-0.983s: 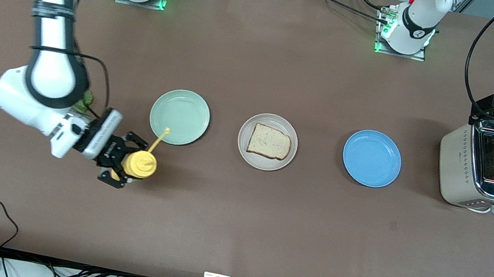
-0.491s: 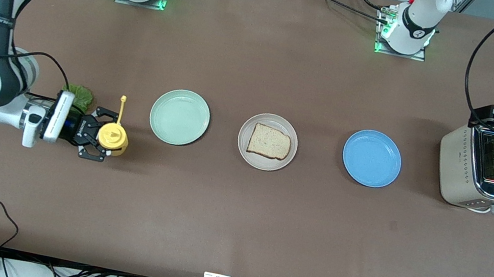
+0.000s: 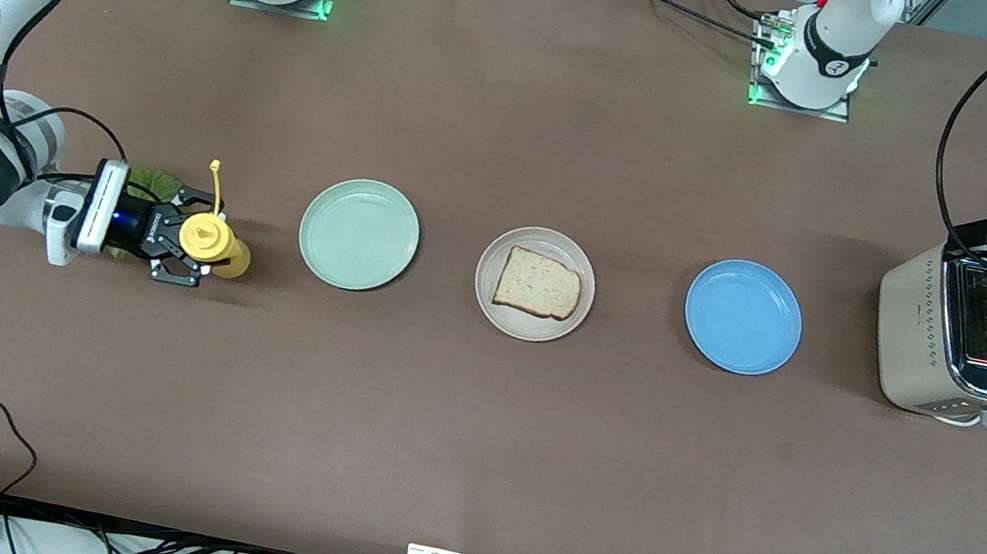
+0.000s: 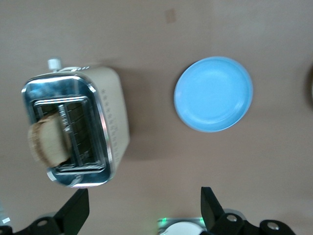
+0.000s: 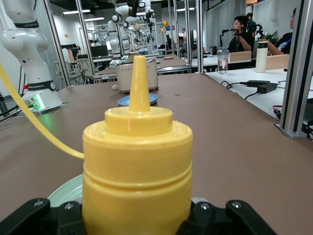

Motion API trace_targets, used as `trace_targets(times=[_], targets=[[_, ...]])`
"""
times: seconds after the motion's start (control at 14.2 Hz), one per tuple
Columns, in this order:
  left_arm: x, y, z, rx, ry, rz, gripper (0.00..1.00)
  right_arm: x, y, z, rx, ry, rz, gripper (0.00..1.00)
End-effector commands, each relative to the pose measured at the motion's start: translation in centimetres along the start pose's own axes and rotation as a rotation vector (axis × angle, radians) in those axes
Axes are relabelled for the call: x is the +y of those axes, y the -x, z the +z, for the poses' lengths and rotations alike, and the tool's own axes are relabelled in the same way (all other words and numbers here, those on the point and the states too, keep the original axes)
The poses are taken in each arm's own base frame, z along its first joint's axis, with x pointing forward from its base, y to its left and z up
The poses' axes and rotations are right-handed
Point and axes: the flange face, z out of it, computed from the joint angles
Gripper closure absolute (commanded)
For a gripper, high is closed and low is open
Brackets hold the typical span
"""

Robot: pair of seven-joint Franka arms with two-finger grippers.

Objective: Make sandwich in beige plate with both arms
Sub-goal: 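Return the yellow bottle beside the lettuce and release it with the right gripper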

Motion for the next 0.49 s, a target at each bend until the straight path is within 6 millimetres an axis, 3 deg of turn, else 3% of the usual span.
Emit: trace_targets(times=[0.0, 0.14, 0.42], targets=[[2.4, -0.3, -2.4, 0.016, -0.054, 0.053, 0.0, -1.3, 2.0, -0.9, 0.093, 0.004, -0.035, 0.75], [2.9, -0.5, -2.4, 0.019, -0.04, 0.047, 0.0, -2.3, 3.8, -1.3, 0.105, 0.014, -0.036, 0.75], [2.4, -0.8, -2.2, 0.035, -0.003, 0.033, 0.0, -3.2, 5.4, -1.4, 0.155, 0.011, -0.041, 0.73]])
